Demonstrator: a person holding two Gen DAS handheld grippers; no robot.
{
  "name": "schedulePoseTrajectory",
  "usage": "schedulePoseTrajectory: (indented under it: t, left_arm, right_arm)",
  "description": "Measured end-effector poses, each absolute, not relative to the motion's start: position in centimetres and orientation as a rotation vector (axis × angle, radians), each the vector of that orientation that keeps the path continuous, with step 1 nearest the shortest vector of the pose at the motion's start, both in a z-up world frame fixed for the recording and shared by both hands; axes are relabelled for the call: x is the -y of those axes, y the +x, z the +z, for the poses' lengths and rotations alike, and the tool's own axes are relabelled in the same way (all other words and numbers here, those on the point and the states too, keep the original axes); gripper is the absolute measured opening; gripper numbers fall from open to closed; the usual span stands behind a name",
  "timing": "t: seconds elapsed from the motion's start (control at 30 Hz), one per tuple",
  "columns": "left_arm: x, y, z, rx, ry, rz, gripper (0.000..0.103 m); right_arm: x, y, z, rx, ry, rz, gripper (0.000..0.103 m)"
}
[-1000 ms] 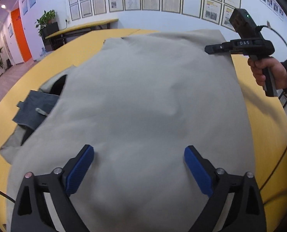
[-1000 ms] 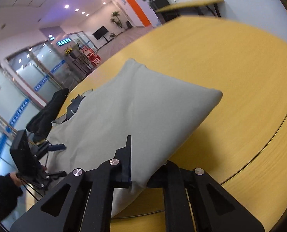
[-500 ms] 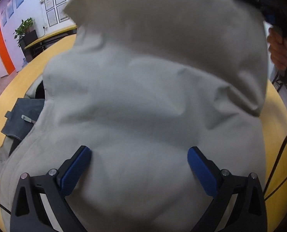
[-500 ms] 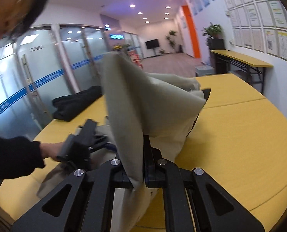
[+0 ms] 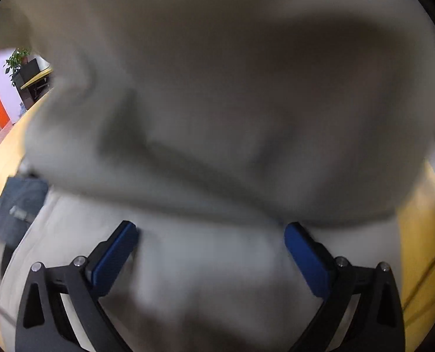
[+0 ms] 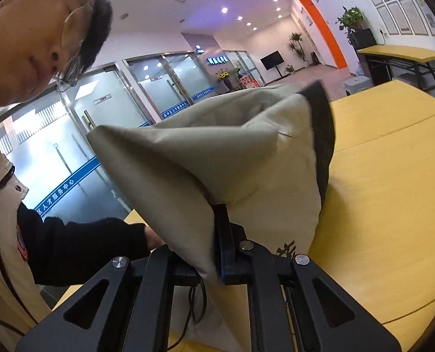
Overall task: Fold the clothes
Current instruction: 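Lift the jacket with the right gripper and flip it over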
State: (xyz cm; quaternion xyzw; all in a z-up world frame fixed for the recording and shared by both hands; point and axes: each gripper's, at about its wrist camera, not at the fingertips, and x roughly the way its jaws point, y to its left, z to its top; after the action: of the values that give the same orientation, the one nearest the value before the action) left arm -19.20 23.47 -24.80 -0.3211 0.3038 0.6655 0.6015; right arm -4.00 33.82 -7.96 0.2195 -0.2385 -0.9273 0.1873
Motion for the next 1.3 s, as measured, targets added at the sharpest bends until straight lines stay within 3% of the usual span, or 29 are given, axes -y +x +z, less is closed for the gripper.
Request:
schedulePoseTrajectory:
  t: [0.2, 0.57, 0.87, 1.13, 1.3]
  left_arm:
    - [-15.9, -18.7, -26.1, -0.739, -0.822, 1.567, 0.103]
    - [-21.4, -16.4, -27.7, -0.64, -0.866, 1.708, 0.103]
    - [-13.2, -13.9, -28.1, -0.653, -0.876, 1.742, 0.103]
    - [-13.8, -13.2, -29.6, -0.602, -0.902, 1.771, 0.103]
    - [-12.0, -12.1, -30.0, -0.583, -0.894, 1.769, 0.103]
  right_arm:
    - [-37.4, -3.6, -8.1, 0.727, 0.571, -2.717, 0.005]
    - [-30.6, -10.0, -3.7, 0.519, 0.461, -2.466, 0.007]
    - [-29.1, -12.4, -10.4, 0.572, 0.722, -2.487, 0.005]
    - [-27.4, -12.2, -8.3, 0.499, 0.693, -2.391, 0.005]
    - [-26.6, -13.0, -11.3, 0.553, 0.788, -2.317, 0.005]
